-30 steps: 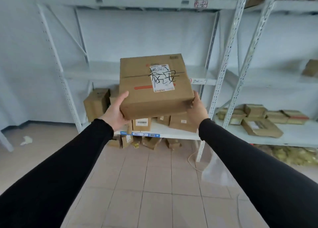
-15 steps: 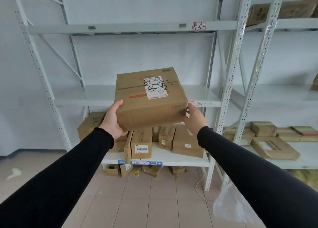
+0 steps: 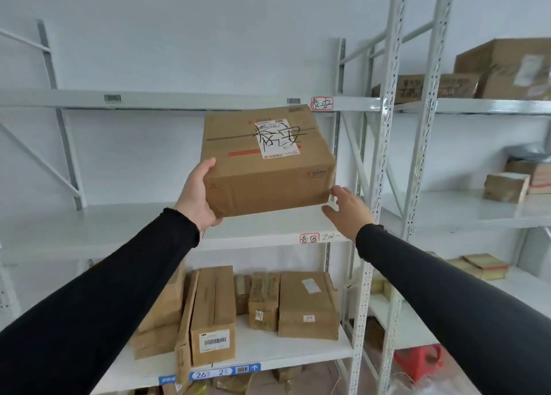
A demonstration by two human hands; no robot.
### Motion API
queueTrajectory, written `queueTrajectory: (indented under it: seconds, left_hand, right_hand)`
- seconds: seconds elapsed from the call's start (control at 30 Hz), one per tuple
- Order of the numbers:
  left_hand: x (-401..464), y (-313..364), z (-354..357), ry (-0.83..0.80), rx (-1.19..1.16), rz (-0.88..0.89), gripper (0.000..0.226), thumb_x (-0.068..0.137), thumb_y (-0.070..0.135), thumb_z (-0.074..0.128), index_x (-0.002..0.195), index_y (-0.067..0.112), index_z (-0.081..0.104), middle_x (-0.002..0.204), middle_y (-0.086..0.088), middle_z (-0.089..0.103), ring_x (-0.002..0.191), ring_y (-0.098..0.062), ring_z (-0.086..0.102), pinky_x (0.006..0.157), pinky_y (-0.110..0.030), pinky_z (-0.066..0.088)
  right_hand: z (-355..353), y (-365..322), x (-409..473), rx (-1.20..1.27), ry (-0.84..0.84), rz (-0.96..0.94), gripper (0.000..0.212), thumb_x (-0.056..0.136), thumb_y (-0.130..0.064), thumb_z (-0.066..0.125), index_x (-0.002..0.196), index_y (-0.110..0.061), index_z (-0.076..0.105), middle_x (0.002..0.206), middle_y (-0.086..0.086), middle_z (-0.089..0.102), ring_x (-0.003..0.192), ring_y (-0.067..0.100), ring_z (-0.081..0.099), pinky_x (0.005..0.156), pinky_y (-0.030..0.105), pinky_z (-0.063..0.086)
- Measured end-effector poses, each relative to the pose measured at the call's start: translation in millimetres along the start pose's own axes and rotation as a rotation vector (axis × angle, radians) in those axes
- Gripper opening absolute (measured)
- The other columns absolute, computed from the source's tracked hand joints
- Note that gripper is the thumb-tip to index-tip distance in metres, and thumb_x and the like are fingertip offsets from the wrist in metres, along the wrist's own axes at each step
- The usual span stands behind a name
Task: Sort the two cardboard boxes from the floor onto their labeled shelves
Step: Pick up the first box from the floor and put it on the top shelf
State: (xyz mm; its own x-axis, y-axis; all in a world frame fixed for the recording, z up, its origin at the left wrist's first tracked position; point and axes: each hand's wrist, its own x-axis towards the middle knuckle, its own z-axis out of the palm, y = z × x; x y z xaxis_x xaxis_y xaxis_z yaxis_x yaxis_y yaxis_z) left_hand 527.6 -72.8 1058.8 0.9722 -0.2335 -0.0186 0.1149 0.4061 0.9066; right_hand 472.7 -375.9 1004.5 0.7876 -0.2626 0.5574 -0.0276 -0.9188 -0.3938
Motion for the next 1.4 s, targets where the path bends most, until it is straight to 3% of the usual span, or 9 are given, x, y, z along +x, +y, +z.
queueTrajectory:
  seconds: [0.17, 0.33, 0.53, 0.67, 0.8, 0.93, 1.07, 1.27, 1.4]
  left_hand:
    - [47.3, 30.7, 47.9, -0.066, -0.004, 0.026, 0.030, 0.082, 0.057, 0.069, 0.100, 0.033, 0.065, 0.114, 0.004, 0.076, 0.109, -0.025, 0.070, 0.083, -0.043, 0.046]
    - [94.5, 76.5, 88.1, -0.068, -0.014, 0.110, 0.039, 0.072, 0.060, 0.074, 0.101, 0.035, 0.065, 0.122, 0.006, 0.074, 0.112, -0.025, 0.069, 0.104, -0.050, 0.043]
    - [148.8, 133.5, 128.2, -0.069, 0.004, 0.227, 0.064, 0.059, 0.062, 0.076, 0.120, 0.044, 0.068, 0.133, 0.011, 0.068, 0.120, -0.027, 0.065, 0.111, -0.061, 0.032]
    - [193.5, 162.8, 145.7, -0.065, 0.014, 0.237, 0.100, 0.047, 0.065, 0.081, 0.142, 0.048, 0.052, 0.160, 0.008, 0.044, 0.145, -0.032, 0.043, 0.115, -0.066, 0.025]
    - [225.5, 173.8, 171.0, -0.083, 0.050, 0.279, 0.102, 0.073, 0.062, 0.075, 0.160, 0.037, 0.028, 0.175, -0.002, 0.014, 0.158, -0.037, 0.019, 0.123, -0.068, 0.014]
    - [268.7, 181.9, 189.2, -0.139, 0.081, 0.248, 0.106, 0.057, 0.064, 0.078, 0.153, 0.039, 0.040, 0.169, 0.000, 0.031, 0.150, -0.037, 0.036, 0.116, -0.071, 0.024]
    - [293.7, 184.7, 215.9, -0.133, 0.133, 0.238, 0.091, 0.078, 0.065, 0.068, 0.157, 0.036, 0.033, 0.172, -0.001, 0.020, 0.153, -0.038, 0.027, 0.119, -0.071, 0.022]
    - [340.8, 194.4, 236.0, -0.128, 0.476, 0.292, 0.143, 0.032, 0.111, 0.033, 0.159, 0.044, 0.035, 0.171, 0.001, 0.033, 0.155, -0.029, 0.033, 0.123, -0.062, 0.019]
    - [332.3, 182.6, 244.2, -0.099, 0.734, 0.486, 0.117, 0.061, 0.105, 0.036, 0.157, 0.038, 0.039, 0.159, 0.001, 0.048, 0.143, -0.024, 0.046, 0.111, -0.040, 0.026]
  right_hand:
    - [-29.1, 24.1, 66.8, -0.042, 0.069, 0.037, 0.055, 0.094, -0.036, 0.053, 0.146, -0.023, 0.039, 0.139, 0.002, 0.053, 0.120, 0.024, 0.056, 0.095, 0.042, 0.049]
    - [-56.8, 32.8, 141.8, -0.121, 0.118, -0.001, 0.061, 0.094, -0.033, 0.054, 0.150, -0.021, 0.035, 0.144, 0.003, 0.050, 0.126, 0.026, 0.052, 0.097, 0.041, 0.047]
    - [-75.7, 26.5, 229.9, -0.157, 0.176, -0.081, 0.058, 0.095, -0.031, 0.054, 0.149, -0.019, 0.036, 0.145, 0.005, 0.049, 0.130, 0.027, 0.047, 0.099, 0.041, 0.044]
    - [-77.3, 24.7, 277.6, -0.167, 0.210, -0.103, 0.054, 0.093, -0.029, 0.055, 0.145, -0.019, 0.041, 0.139, 0.007, 0.053, 0.125, 0.028, 0.050, 0.098, 0.042, 0.046]
    - [-77.8, 34.3, 317.3, -0.163, 0.253, -0.095, 0.057, 0.093, -0.029, 0.056, 0.146, -0.016, 0.040, 0.140, 0.009, 0.053, 0.127, 0.030, 0.049, 0.100, 0.043, 0.044]
    - [-79.3, 50.6, 343.0, -0.134, 0.297, -0.105, 0.056, 0.096, -0.038, 0.052, 0.145, -0.015, 0.040, 0.140, 0.008, 0.054, 0.126, 0.029, 0.049, 0.102, 0.042, 0.043]
    - [-78.0, 63.4, 367.2, -0.059, 0.326, -0.098, 0.052, 0.097, -0.049, 0.044, 0.129, -0.009, 0.052, 0.127, 0.010, 0.059, 0.113, 0.026, 0.056, 0.091, 0.039, 0.047]
    - [-71.4, 83.9, 401.0, 0.044, 0.375, -0.047, 0.051, 0.099, -0.053, 0.033, 0.111, -0.009, 0.054, 0.107, 0.009, 0.060, 0.095, 0.026, 0.055, 0.077, 0.037, 0.044]
    - [-67.4, 87.3, 421.8, 0.099, 0.352, -0.059, 0.050, 0.100, -0.053, 0.032, 0.109, -0.009, 0.055, 0.103, 0.008, 0.059, 0.092, 0.025, 0.055, 0.075, 0.036, 0.043]
